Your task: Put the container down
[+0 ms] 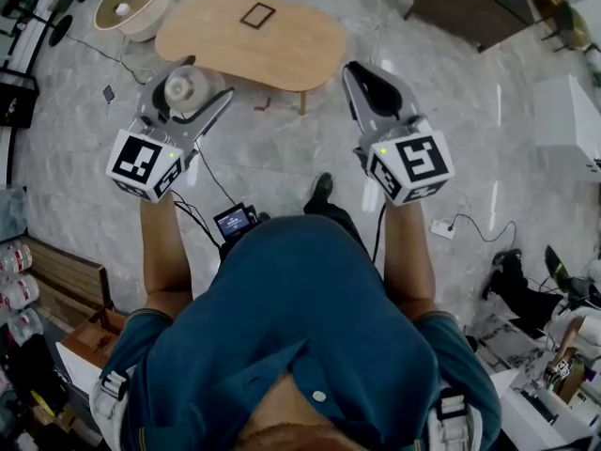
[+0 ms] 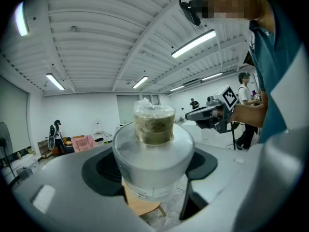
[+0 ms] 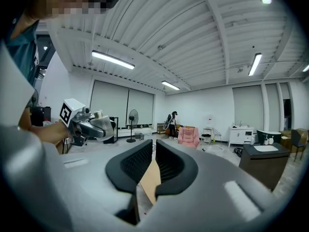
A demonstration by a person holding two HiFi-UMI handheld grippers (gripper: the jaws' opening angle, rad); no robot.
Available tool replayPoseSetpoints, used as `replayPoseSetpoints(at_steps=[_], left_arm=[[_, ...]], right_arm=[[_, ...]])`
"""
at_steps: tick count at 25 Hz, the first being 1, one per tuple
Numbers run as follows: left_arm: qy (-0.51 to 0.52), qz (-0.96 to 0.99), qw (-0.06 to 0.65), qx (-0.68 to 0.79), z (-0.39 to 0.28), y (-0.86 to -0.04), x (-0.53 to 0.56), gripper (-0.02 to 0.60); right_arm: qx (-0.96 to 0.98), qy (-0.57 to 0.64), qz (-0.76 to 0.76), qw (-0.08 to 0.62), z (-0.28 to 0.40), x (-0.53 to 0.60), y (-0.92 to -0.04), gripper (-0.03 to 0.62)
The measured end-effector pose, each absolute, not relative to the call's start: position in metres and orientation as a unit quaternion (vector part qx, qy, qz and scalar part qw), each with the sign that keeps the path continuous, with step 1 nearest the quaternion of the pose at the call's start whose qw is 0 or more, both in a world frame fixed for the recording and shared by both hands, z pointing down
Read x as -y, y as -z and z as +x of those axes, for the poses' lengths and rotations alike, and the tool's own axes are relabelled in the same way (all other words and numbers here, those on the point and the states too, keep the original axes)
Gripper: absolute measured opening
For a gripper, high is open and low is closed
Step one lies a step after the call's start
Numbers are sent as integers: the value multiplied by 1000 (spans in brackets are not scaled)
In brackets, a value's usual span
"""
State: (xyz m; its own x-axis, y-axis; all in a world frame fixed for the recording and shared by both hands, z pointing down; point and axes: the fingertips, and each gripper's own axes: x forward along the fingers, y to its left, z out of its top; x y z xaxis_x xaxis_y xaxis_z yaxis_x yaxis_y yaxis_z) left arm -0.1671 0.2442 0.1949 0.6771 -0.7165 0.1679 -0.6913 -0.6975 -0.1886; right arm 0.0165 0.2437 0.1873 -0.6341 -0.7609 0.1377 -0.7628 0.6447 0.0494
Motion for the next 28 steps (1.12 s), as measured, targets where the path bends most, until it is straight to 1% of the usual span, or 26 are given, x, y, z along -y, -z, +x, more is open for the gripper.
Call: replayPoseSetpoints(at_steps=[6, 14, 23, 28], left_arm=[[121, -902, 48, -413, -127, -201, -205, 336], [129, -888, 44, -438, -92, -201, -160, 336], [137, -889, 30, -436, -83, -212, -130, 336], [131, -900, 24, -414, -88, -222, -94, 336]], right_arm=[[917, -7, 392, 69, 54, -187, -190, 14], [927, -12, 370, 53, 89, -130, -192, 12], [926, -33, 372, 53, 98, -105, -209, 14], [915, -37, 397, 62, 97, -84, -216, 14]])
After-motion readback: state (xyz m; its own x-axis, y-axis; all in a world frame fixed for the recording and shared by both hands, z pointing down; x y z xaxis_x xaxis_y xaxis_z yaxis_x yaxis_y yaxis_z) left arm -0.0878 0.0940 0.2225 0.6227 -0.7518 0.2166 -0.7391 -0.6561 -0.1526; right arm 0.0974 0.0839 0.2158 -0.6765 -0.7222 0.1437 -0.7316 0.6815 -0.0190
